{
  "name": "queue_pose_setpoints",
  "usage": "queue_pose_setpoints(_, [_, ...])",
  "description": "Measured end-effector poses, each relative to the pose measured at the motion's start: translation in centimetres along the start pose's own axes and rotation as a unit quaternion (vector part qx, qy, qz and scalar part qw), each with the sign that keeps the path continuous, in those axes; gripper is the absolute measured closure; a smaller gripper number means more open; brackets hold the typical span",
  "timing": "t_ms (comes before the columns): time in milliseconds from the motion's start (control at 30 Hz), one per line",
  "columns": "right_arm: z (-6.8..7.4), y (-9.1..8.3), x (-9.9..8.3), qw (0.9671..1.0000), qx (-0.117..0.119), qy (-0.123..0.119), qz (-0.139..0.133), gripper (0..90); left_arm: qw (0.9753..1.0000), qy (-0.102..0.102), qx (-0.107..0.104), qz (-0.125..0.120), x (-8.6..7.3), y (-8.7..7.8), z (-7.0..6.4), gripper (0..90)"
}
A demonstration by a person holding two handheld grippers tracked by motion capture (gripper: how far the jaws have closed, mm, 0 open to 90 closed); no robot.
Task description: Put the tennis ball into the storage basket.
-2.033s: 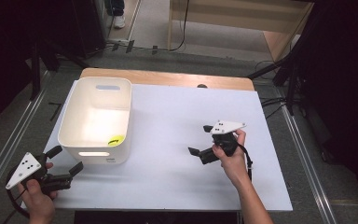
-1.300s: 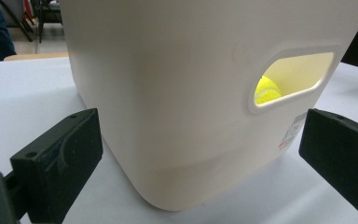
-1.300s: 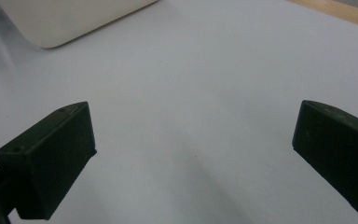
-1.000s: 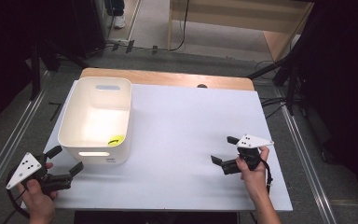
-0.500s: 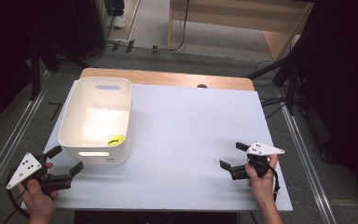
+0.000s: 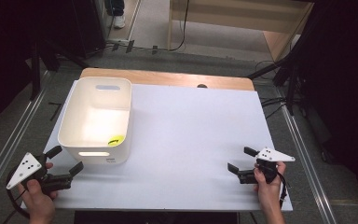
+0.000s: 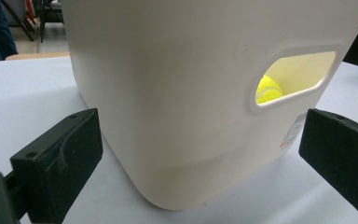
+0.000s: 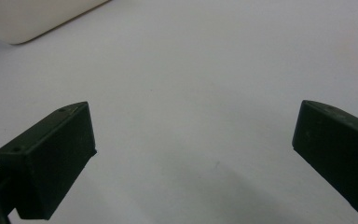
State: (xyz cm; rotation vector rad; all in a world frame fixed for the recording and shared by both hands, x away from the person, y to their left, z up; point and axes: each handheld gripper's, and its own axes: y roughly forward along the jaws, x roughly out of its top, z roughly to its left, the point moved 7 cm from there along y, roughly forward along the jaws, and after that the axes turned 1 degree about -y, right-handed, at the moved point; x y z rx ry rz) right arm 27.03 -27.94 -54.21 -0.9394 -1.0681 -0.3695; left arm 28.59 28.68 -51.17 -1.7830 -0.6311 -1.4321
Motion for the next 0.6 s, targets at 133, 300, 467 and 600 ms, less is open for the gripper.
queue_pose_setpoints(133, [-0.3, -0.4, -0.1, 0.9999, -0.008, 0.009, -0.01, 0.0, 1.0, -0.002, -0.001, 0.0, 0.0, 0.0, 0.0, 0.0])
queue_pose_setpoints(300, [-0.7, -1.0, -0.3, 0.9996, -0.015, 0.015, -0.021, 0.0, 1.0, -0.005, -0.003, -0.002, 0.1, -0.1, 0.0, 0.0])
queue_pose_setpoints(467, [-1.1, -1.2, -0.7, 0.9993, -0.023, 0.021, -0.021, 0.0, 1.0, -0.002, -0.004, -0.002, 0.1, -0.1, 0.0, 0.0])
queue_pose_setpoints(600, [-1.2, -1.2, -0.9, 0.9992, -0.026, 0.025, -0.02, 0.0, 1.0, -0.003, -0.004, -0.003, 0.1, -0.1, 0.0, 0.0])
